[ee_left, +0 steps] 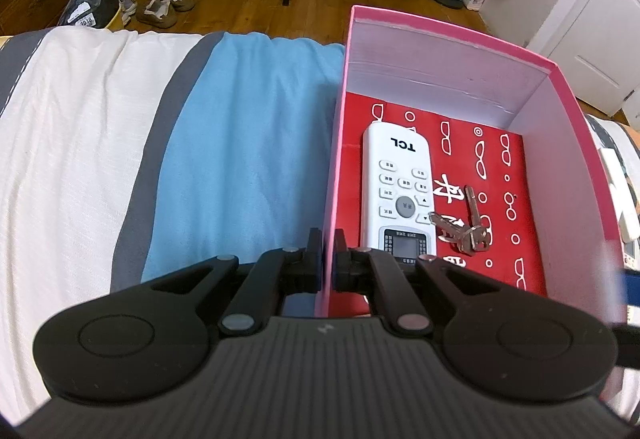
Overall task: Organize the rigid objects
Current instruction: 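Carry the small white remote into the pink box and release it, then move the right tool back to the pile and grasp the beige AC remote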
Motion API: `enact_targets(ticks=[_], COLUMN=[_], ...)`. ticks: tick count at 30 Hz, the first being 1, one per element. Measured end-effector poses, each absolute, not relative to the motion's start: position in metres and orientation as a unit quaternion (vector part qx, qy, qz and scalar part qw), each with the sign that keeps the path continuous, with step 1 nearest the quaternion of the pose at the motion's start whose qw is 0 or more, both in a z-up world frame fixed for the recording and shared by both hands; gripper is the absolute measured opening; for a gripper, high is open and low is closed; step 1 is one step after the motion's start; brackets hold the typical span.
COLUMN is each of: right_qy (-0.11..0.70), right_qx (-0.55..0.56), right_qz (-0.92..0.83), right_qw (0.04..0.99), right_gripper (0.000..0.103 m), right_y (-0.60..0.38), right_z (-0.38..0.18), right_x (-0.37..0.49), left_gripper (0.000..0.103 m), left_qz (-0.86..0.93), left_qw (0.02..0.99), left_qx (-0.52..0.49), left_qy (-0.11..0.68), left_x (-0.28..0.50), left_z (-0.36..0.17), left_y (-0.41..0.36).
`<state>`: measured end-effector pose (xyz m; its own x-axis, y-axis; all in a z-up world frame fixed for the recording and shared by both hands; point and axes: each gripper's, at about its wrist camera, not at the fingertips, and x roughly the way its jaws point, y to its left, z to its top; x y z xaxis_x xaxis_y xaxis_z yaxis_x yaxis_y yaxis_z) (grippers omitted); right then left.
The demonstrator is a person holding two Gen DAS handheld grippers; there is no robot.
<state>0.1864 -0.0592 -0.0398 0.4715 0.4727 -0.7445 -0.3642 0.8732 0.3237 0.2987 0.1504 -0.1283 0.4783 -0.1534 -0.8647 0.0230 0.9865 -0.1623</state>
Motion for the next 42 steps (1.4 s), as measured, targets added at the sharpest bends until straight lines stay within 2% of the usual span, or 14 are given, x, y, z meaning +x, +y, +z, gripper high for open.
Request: enact_targets(ticks=[7,10,11,17,20,26,34,42], right_qy=[0.507,0.504,0.499,0.465,0.441,0.436,0.461,0.49], right_qx=[0.026,0.025,0.028,0.062,0.058,0.034,0.058,0.021], right_qz=[0.219,0.211,0.208,0.231,0.242,0.205,0.121,0.056], right_qw=[0.833,0.837,0.841,0.852,0.862,0.876,0.877,0.87], right_gripper=[0.046,0.051,0.059,0.064,0.074,0.08,0.08,0.08], right_y=[-0.021,-0.022,-0.025,-0.061,-0.087,-0.147,-0.237,-0.27], right_z=[-0.08,-0.084,-0.081,-0.047,-0.024,-0.005,-0.039,-0.098], right_x=[0.21,0.213,0.213,0.198,0.182,0.158,0.146,0.154], left_gripper=[0.004,0.004,0.005,0.005,0.005,0.004,0.004,0.005], left_qz=[-0.056,-0.058,-0.058,-0.06,-0.058,-0.048,-0.044,-0.043], left_qw=[0.857,0.857,0.856,0.853,0.854,0.86,0.861,0.86], left_qx=[-0.066,-0.068,-0.07,-0.077,-0.074,-0.04,-0.028,-0.033], left_qy=[0.508,0.508,0.509,0.512,0.512,0.507,0.506,0.508], left_x=[0.3,0.299,0.299,0.299,0.3,0.297,0.297,0.296], left_z=[-0.129,-0.129,-0.129,-0.129,-0.129,-0.128,-0.127,-0.126], left_y=[0.153,0.153,0.153,0.155,0.155,0.145,0.141,0.145])
